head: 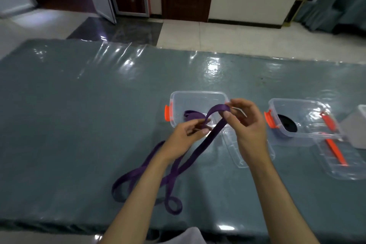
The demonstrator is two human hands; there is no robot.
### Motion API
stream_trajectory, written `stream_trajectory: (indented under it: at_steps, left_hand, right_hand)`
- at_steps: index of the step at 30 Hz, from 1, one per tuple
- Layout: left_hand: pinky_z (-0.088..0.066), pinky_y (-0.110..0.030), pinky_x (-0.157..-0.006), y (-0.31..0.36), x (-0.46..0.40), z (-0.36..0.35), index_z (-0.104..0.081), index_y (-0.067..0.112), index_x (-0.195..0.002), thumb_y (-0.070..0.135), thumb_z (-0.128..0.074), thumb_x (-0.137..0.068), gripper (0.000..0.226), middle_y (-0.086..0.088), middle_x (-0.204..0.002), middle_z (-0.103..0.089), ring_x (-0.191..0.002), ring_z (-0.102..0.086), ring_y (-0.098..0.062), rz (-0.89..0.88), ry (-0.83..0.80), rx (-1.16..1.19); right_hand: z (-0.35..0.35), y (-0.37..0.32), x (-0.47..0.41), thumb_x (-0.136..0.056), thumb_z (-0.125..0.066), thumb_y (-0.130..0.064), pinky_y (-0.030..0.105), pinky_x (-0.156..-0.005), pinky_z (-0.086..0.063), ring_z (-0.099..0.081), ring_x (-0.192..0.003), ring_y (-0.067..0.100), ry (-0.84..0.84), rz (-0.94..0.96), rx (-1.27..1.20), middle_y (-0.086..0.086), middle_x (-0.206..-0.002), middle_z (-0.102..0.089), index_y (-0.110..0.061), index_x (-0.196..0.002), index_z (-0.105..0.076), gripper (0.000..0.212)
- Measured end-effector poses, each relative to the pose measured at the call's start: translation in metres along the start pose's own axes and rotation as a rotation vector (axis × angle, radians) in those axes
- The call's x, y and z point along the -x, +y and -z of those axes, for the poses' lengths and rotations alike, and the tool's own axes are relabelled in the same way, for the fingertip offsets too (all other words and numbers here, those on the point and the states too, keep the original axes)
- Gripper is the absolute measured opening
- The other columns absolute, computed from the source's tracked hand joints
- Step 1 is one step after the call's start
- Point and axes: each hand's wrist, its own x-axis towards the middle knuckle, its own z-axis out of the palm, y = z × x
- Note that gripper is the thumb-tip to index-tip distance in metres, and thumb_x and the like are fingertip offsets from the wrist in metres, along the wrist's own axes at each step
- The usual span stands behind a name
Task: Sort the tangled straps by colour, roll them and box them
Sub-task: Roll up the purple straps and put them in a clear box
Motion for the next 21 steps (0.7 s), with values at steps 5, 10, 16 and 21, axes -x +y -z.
stream_trajectory:
  at_steps: [5,10,16,21]
  left_hand:
    - [-0.057,-0.022,-0.093,0.025,-0.012,0.006,-0.079,0.022,-0.119,0.018,-0.09,-0.082,0.039,-0.002,-0.11,-0.081,-0.107,-0.077,-0.019,-0.091,0.067,0.051]
    - [-0.062,-0.027,-0.084,0.06,-0.028,0.0,-0.082,0.036,-0.096,0.023,-0.093,-0.074,0.027,0.0,-0.097,-0.082,-0.093,-0.079,-0.016,-0.166,0.091,0.003]
    - [-0.057,-0.016,-0.083,0.095,-0.036,0.026,-0.082,0.031,-0.107,0.032,-0.089,-0.082,0.026,0.01,-0.098,-0.082,-0.093,-0.078,-0.008,-0.297,0.168,-0.132]
    - [-0.057,-0.018,-0.075,0.108,-0.041,0.055,-0.077,0.032,-0.109,0.027,-0.082,-0.089,0.021,0.024,-0.088,-0.072,-0.082,-0.07,-0.001,-0.438,0.209,-0.56]
  right_hand:
    - [-0.014,-0.015,-0.012,-0.089,-0.084,-0.015,0.051,-0.104,-0.058,-0.07,-0.117,0.042,0.006,-0.008,-0.097,0.005,-0.116,-0.076,-0.022,-0.118,-0.074,0.031]
    - [-0.05,-0.035,-0.03,-0.085,-0.086,-0.029,0.041,-0.092,-0.063,-0.074,-0.111,0.031,-0.026,0.032,-0.14,0.003,-0.114,-0.077,-0.031,-0.118,-0.077,0.033]
    - [-0.065,-0.045,-0.055,-0.091,-0.082,-0.034,0.042,-0.099,-0.06,-0.069,-0.123,0.036,-0.027,0.086,-0.143,0.008,-0.123,-0.075,-0.029,-0.127,-0.074,0.037]
    - [-0.068,-0.049,-0.063,-0.094,-0.075,-0.036,0.046,-0.092,-0.064,-0.075,-0.111,0.023,-0.07,0.031,-0.004,0.002,-0.114,-0.078,-0.025,-0.114,-0.076,0.023]
